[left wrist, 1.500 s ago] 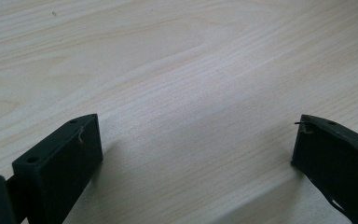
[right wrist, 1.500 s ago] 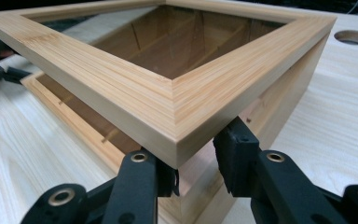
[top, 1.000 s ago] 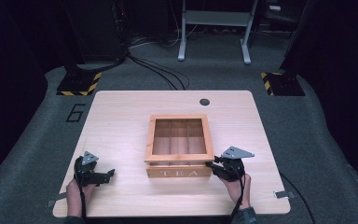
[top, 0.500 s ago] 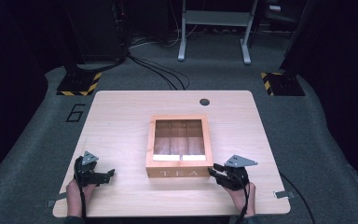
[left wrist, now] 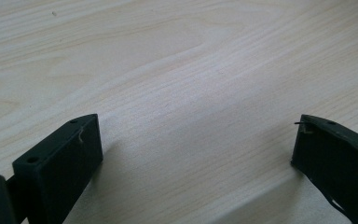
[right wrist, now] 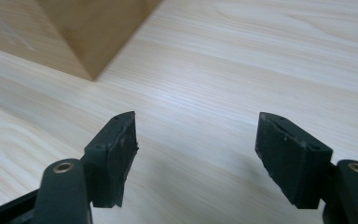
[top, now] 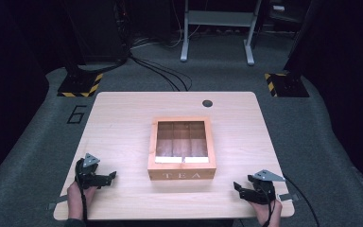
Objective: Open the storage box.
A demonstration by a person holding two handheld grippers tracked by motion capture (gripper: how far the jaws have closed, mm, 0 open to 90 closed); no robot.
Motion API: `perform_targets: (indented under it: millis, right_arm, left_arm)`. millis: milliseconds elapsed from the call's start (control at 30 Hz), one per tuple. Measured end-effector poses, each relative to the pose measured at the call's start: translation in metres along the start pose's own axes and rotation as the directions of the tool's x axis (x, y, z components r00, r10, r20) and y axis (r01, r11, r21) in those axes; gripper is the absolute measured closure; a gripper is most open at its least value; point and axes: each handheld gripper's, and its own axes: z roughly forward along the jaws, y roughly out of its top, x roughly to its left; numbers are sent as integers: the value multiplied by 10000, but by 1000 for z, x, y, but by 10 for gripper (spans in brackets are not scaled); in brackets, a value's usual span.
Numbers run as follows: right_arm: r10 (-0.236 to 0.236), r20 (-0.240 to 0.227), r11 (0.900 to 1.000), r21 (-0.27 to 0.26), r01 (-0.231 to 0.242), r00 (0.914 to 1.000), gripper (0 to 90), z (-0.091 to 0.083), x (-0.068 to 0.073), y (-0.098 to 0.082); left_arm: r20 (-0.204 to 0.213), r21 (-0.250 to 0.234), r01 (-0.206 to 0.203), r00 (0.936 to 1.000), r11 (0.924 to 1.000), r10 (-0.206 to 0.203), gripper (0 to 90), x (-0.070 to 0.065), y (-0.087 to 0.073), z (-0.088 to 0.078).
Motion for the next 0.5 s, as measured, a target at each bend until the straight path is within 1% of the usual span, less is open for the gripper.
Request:
perform_targets:
  millis: [33, 67, 100, 167, 233, 267, 300, 367, 500]
  right_arm:
    - [173, 138, 9998, -47, -173, 9998, 250, -3, -4, -2]
    - [153, 275, 9998, -90, -151, 9995, 245, -5, -8, -3]
    - [192, 476, 9998, 22, -194, 9987, 229, -6, -13, -4]
    - [205, 713, 9998, 71, -211, 9972, 207, -8, -20, -6]
    - [311, 879, 9993, 188, -329, 9956, 183, -7, -25, -7]
    - [259, 930, 9994, 203, -279, 9953, 172, -6, -28, -7]
    - [322, 955, 9991, 240, -346, 9949, 163, -5, -29, -7]
    - [266, 1022, 9993, 235, -291, 9944, 148, -2, -33, -7]
    - [279, 1253, 9994, 183, -304, 9917, 144, 0, -34, -7]
  left_arm:
    - [-7, -16, -18, 10000, 10000, 18, 13, 0, 0, 0]
    - [-8, -16, -18, 10000, 10000, 18, 13, 0, 0, 0]
    - [-6, -11, -5, 10000, 10000, 5, 13, 0, 0, 0]
    - [-7, -21, -16, 10000, 10000, 16, 13, 0, 0, 0]
    - [-5, -18, -12, 10000, 10000, 12, 13, 0, 0, 0]
    - [-5, -17, -11, 10000, 10000, 11, 13, 0, 0, 0]
    - [0, 1, 2, 10000, 10000, -2, 13, 0, 0, 0]
    - [-5, -15, -14, 10000, 10000, 14, 13, 0, 0, 0]
    - [1, 9, 6, 10000, 10000, -6, 13, 0, 0, 0]
